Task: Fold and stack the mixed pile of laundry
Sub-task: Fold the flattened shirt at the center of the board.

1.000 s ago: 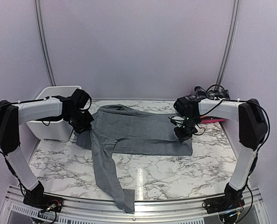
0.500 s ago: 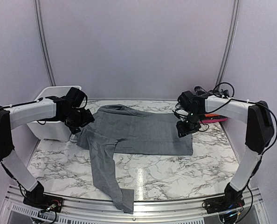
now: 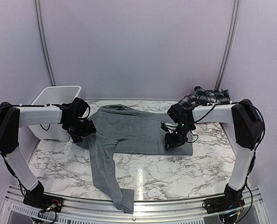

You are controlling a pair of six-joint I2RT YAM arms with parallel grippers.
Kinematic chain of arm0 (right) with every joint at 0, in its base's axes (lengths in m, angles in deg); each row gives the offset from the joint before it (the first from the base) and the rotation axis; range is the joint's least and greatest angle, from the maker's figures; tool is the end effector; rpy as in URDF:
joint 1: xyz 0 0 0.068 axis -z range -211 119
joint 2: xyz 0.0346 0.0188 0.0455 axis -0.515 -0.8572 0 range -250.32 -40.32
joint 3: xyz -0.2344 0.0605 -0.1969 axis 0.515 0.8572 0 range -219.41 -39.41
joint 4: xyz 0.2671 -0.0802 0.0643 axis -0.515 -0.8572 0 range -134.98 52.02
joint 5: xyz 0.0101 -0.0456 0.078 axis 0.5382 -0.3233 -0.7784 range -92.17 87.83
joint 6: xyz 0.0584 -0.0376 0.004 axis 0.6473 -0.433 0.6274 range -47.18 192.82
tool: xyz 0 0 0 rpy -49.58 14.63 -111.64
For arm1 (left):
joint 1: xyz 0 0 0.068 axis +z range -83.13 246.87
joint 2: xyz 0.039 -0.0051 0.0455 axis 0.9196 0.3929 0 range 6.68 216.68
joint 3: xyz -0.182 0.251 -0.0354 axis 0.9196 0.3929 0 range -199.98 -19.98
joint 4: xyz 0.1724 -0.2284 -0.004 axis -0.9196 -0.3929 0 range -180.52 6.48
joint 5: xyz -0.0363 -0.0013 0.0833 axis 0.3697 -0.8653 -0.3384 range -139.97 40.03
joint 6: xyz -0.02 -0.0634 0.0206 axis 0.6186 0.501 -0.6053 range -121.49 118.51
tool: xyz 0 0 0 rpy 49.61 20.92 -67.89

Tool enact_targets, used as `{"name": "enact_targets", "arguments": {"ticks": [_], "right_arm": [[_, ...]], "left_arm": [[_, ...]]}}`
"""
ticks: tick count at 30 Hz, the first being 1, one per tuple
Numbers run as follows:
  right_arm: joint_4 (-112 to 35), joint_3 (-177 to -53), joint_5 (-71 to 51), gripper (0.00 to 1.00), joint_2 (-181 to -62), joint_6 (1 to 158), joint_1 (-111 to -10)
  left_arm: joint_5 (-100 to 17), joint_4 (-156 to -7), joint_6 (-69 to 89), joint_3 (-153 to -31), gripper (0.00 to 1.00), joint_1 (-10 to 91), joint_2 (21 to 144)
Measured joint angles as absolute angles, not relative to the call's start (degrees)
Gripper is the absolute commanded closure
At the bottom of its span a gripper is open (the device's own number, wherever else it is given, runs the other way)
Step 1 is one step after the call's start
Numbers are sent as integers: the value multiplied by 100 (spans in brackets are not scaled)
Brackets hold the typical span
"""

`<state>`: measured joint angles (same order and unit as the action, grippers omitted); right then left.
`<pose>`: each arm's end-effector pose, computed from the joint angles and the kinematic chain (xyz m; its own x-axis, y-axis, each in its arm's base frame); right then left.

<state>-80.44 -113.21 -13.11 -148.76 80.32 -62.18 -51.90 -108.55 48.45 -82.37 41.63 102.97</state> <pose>0.3388 0.2176 0.1711 -0.8979 -0.3936 -0.1972 -0.4311 0.8769 0.2126 0.3440 -0.1599 0.2028 -0.8127 -0.4626 -0.3542 -0.3289 0.8661 -0.3764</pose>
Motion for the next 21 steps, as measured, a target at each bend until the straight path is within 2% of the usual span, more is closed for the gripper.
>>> {"name": "enact_targets", "arguments": {"ticks": [9,16,19,21], "right_arm": [[-7635,-10892,-1407,62,-14806,8054,-6187],[-7237,-9981,-1872,59,-14170,8279,-6202],[-7265,-9577,-2034,56,-13814,8426,-6301],[-7405,-9413,-2076,54,-13617,8520,-6371]], "left_arm": [[-5223,-10396,4705,-7913,21,4067,10787],[-5350,-10060,4980,-6884,21,3667,9928],[-5332,-10193,5221,-6438,18,3473,9419],[-5328,-10333,5328,-6283,11,3396,9165]]}}
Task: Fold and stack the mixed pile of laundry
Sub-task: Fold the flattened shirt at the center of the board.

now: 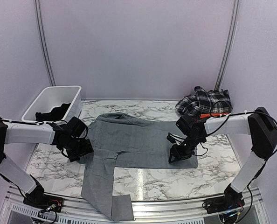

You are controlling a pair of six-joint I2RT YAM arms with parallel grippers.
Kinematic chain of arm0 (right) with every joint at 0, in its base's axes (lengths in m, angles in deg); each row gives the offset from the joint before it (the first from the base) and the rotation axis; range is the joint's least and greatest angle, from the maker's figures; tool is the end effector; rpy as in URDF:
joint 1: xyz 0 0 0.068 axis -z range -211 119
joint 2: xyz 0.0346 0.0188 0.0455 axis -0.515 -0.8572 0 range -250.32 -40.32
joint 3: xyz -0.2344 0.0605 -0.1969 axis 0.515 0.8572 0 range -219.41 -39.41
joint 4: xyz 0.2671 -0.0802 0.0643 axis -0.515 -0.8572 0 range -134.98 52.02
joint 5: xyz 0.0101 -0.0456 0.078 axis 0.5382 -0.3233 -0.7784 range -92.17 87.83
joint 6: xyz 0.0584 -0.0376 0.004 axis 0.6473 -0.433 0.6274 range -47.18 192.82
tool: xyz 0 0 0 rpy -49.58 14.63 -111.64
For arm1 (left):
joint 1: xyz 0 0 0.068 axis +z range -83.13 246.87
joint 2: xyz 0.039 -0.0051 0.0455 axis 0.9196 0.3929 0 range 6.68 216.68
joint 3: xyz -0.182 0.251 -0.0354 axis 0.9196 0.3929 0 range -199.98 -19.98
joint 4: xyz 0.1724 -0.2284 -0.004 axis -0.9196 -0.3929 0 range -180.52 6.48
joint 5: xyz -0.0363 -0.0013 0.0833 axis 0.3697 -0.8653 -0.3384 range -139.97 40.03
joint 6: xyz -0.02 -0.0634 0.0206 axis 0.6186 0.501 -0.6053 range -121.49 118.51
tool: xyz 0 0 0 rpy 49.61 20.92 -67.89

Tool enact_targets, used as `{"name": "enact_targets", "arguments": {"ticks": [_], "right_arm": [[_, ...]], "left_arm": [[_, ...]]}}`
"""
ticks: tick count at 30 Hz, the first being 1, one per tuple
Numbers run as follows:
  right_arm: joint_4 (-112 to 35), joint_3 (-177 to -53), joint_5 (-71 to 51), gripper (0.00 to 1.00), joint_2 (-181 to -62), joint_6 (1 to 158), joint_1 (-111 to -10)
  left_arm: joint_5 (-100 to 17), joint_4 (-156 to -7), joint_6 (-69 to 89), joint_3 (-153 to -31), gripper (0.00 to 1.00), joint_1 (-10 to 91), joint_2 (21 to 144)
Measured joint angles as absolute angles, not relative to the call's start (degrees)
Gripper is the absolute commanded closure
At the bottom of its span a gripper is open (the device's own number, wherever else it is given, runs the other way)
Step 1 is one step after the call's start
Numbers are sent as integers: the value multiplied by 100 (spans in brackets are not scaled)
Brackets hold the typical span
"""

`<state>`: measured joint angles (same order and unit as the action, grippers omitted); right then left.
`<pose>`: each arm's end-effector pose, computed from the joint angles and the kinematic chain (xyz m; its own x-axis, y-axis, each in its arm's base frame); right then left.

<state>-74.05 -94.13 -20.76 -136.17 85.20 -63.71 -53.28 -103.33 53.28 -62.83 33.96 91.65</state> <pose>0.2622 0.1898 0.1586 -0.9240 -0.3520 -0.1497 -0.3825 0.8546 0.3512 0.2505 -0.1581 0.1642 -0.8517 -0.4202 -0.3131 -0.3055 0.8836 -0.3550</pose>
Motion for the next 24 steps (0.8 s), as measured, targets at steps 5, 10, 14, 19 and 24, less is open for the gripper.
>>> {"name": "enact_targets", "arguments": {"ticks": [5,10,14,19,24], "right_arm": [[-7829,-9620,-1931,48,-13377,8564,-6583],[-7764,-10584,-1855,47,-13086,8327,-7780],[-7447,-10903,-1947,47,-13001,8194,-9168],[-7233,-11214,-1923,47,-13761,8172,-10445],[-7056,-11876,-1671,47,-14926,8190,-11039]], "left_arm": [[-5452,-10587,5411,-6440,1,3394,8981],[-5509,-10670,5336,-6799,1,3398,9110],[-5522,-10720,5310,-6945,1,3398,9287],[-5531,-10761,5238,-7041,1,3398,9526],[-5618,-10777,5201,-7061,1,3398,9716]]}}
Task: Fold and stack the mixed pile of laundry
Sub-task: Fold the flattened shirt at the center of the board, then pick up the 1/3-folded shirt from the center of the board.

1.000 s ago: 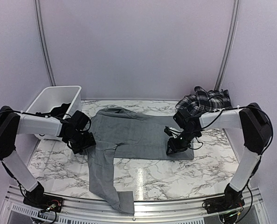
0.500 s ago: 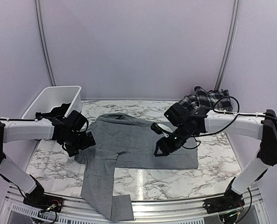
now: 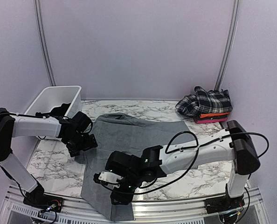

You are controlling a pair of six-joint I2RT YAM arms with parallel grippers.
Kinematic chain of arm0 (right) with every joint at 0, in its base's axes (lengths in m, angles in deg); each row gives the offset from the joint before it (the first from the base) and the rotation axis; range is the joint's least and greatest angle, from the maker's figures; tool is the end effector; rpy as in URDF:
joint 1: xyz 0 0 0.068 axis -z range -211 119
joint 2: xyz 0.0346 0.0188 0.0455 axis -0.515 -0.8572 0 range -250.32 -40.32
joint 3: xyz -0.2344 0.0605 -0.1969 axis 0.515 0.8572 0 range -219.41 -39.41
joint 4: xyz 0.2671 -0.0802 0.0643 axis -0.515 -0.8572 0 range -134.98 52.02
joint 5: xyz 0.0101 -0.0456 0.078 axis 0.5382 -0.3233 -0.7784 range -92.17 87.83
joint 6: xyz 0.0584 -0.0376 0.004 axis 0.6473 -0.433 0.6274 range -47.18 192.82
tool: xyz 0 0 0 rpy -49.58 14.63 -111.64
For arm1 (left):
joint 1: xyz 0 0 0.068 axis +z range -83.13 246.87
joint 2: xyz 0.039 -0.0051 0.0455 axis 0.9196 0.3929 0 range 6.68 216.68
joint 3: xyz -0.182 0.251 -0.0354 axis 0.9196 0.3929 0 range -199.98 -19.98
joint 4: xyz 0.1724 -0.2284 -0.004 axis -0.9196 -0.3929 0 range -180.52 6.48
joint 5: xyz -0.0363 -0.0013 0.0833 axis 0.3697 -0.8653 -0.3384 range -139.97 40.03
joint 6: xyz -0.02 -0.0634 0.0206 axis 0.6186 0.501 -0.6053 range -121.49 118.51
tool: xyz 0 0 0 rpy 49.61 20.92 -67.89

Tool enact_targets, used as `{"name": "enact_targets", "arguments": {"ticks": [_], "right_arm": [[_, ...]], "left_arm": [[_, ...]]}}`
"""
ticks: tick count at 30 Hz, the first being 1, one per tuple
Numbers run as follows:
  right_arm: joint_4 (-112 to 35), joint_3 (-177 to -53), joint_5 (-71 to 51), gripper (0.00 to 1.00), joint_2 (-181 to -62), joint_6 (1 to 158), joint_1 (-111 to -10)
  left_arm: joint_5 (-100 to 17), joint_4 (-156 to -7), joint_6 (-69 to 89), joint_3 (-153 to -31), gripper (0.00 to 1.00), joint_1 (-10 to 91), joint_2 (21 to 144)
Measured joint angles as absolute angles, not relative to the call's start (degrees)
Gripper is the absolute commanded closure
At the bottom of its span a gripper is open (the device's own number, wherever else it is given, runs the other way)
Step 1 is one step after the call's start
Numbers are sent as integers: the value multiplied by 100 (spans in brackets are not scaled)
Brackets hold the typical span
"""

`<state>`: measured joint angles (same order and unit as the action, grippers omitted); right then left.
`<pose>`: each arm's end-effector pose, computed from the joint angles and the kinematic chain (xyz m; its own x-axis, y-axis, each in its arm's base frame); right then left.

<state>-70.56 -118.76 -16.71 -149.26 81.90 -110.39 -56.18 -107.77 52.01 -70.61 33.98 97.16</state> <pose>0.0679 0.4395 0.2058 -0.3143 -0.8484 -0.4259 -0.9351 0.1993 0.2930 0.2772 -0.1719 0.1730 -0.8513 -0.4012 -0.3380 -0.3098 0.9045 -0.2932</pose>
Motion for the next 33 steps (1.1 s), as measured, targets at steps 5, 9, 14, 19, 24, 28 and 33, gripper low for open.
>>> {"name": "enact_targets", "arguments": {"ticks": [5,9,14,19,24,28,33], "right_arm": [[-6817,-12623,-1636,47,-15586,8382,-11286],[-6653,-12768,-1623,32,-15702,8583,-11498],[-6682,-12835,-1322,30,-15836,8662,-11948],[-6922,-13277,-745,38,-16310,8789,-12235],[-7491,-13605,171,77,-16592,9025,-12220],[-7901,-13769,757,100,-16605,9138,-12189],[-8157,-13939,952,100,-16561,9143,-12088]], "left_arm": [[-5675,-10781,5205,-7061,1,3409,9727],[-5745,-10781,5203,-7061,1,3425,9727],[-5806,-10781,5203,-7079,1,3429,9727],[-5833,-10779,5205,-7081,1,3429,9729],[-5868,-10779,5186,-7041,1,3429,9727],[-5900,-10779,5151,-7037,1,3429,9727],[-5909,-10781,5061,-7057,1,3429,9722]]}}
